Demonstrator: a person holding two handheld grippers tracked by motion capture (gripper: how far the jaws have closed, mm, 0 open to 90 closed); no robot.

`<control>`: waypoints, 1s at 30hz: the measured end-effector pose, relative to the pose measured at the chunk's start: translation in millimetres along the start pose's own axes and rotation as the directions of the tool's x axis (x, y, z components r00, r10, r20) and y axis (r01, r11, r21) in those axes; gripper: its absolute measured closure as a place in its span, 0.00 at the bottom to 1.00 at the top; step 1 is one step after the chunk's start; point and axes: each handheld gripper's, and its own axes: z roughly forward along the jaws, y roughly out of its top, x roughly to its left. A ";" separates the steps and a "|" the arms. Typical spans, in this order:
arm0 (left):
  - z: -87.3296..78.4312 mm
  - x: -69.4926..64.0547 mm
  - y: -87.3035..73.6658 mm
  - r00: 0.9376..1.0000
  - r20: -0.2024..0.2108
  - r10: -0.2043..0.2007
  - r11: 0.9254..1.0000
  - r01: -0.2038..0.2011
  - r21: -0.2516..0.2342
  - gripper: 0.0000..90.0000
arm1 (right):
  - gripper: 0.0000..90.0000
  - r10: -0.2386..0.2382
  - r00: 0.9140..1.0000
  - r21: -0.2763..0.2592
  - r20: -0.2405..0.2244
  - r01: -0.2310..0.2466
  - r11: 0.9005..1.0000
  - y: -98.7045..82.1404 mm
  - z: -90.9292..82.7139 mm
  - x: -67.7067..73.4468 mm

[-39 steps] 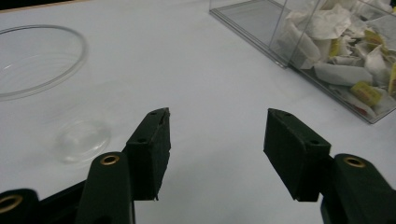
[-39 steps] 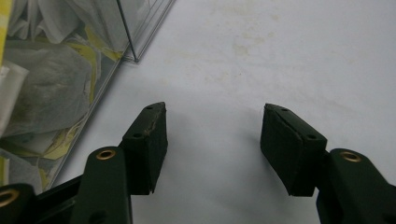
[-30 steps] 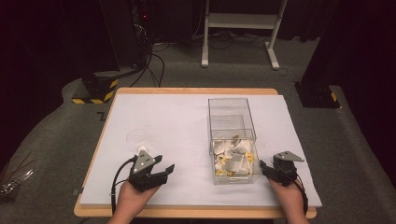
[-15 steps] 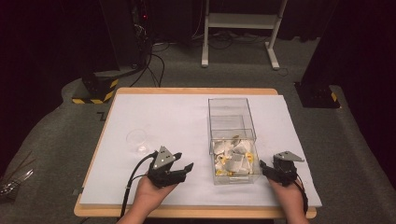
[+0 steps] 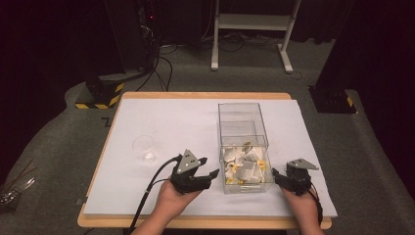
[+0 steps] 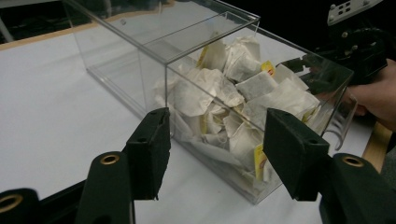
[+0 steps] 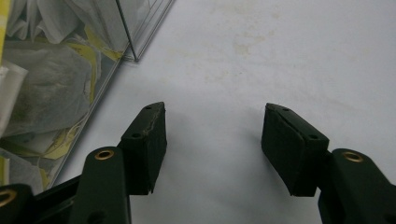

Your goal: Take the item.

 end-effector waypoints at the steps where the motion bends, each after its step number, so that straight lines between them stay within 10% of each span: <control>1: 1.2 -1.2 0.9 1.000 0.003 0.001 1.000 -0.001 0.001 0.46 | 0.45 0.000 1.000 -0.002 0.000 0.000 1.000 -0.1 0.1 0.0; 30: 56.5 -49.1 25.1 0.994 0.089 0.065 0.996 -0.069 0.048 0.52 | 0.45 0.001 1.000 0.001 -0.003 -0.001 1.000 -0.1 -0.1 0.0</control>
